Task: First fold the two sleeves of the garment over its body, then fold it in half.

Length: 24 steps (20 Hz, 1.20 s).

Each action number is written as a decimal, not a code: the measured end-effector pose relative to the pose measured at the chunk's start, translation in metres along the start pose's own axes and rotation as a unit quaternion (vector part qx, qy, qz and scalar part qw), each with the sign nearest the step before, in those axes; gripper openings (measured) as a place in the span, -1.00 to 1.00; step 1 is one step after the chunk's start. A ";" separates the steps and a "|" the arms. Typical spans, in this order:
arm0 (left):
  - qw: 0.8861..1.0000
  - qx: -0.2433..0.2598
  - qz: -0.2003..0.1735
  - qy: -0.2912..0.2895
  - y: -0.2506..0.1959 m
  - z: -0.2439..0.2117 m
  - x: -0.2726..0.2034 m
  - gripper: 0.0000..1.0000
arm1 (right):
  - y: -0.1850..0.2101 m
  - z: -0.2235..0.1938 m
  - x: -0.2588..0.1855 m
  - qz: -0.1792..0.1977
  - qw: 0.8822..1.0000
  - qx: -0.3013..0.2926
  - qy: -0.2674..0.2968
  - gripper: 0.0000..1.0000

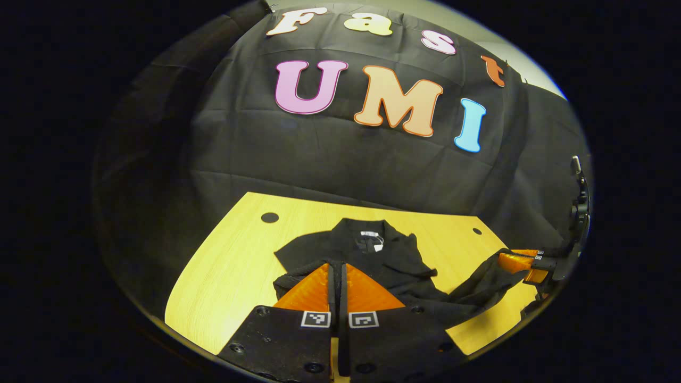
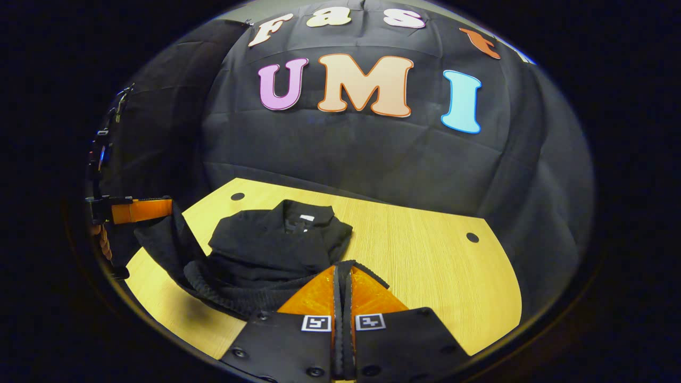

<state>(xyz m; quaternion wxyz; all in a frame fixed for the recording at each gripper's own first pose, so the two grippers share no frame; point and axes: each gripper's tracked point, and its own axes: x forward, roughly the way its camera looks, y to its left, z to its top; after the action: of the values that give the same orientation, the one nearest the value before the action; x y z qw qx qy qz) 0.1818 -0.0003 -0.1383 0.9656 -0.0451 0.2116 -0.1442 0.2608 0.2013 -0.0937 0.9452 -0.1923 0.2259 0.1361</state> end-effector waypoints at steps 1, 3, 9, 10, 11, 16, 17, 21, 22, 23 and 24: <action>1.000 0.001 0.001 -0.002 0.001 0.005 0.009 -1.00 | -0.001 0.010 0.009 -0.002 1.000 -0.006 -0.002 -0.96; 1.000 0.001 0.001 -0.007 0.004 0.014 0.036 -1.00 | -0.004 0.026 0.027 -0.006 1.000 -0.014 -0.005 -0.95; 0.999 -0.020 0.027 -0.013 0.032 0.037 0.098 -1.00 | -0.006 0.073 0.101 -0.008 0.999 -0.034 0.007 -1.00; 0.999 -0.020 0.031 -0.011 0.037 0.038 0.108 -1.00 | -0.005 0.076 0.112 -0.006 0.999 -0.036 0.007 -0.96; 0.999 -0.021 0.037 -0.008 0.042 0.036 0.118 -1.00 | -0.003 0.081 0.126 -0.004 0.999 -0.039 0.008 -0.99; 0.999 0.003 0.050 0.018 0.061 0.017 0.164 -1.00 | 0.002 0.074 0.186 -0.008 0.999 -0.045 0.028 -0.96; 0.998 0.010 0.051 0.026 0.064 0.011 0.177 -1.00 | 0.002 0.068 0.197 -0.010 0.998 -0.042 0.036 -0.96; 0.997 0.020 0.061 0.050 0.072 -0.008 0.205 -1.00 | -0.003 0.050 0.224 -0.011 0.998 -0.016 0.064 -0.98; 0.996 0.020 0.064 0.054 0.075 -0.011 0.209 -1.00 | -0.006 0.047 0.229 -0.011 0.998 -0.010 0.069 -0.98; 0.996 0.021 0.066 0.056 0.078 -0.015 0.214 -1.00 | -0.009 0.044 0.234 -0.014 0.997 -0.003 0.073 -0.98; 0.996 0.024 0.069 0.058 0.079 -0.017 0.216 -1.00 | -0.011 0.043 0.237 -0.016 0.997 0.004 0.076 -0.96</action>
<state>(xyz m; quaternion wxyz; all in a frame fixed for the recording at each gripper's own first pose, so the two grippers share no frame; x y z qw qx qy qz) 0.3832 0.0100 -0.2507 0.9600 0.0008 0.2668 -0.0847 0.4848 0.2505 -0.1688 0.9283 -0.2018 0.2940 0.1049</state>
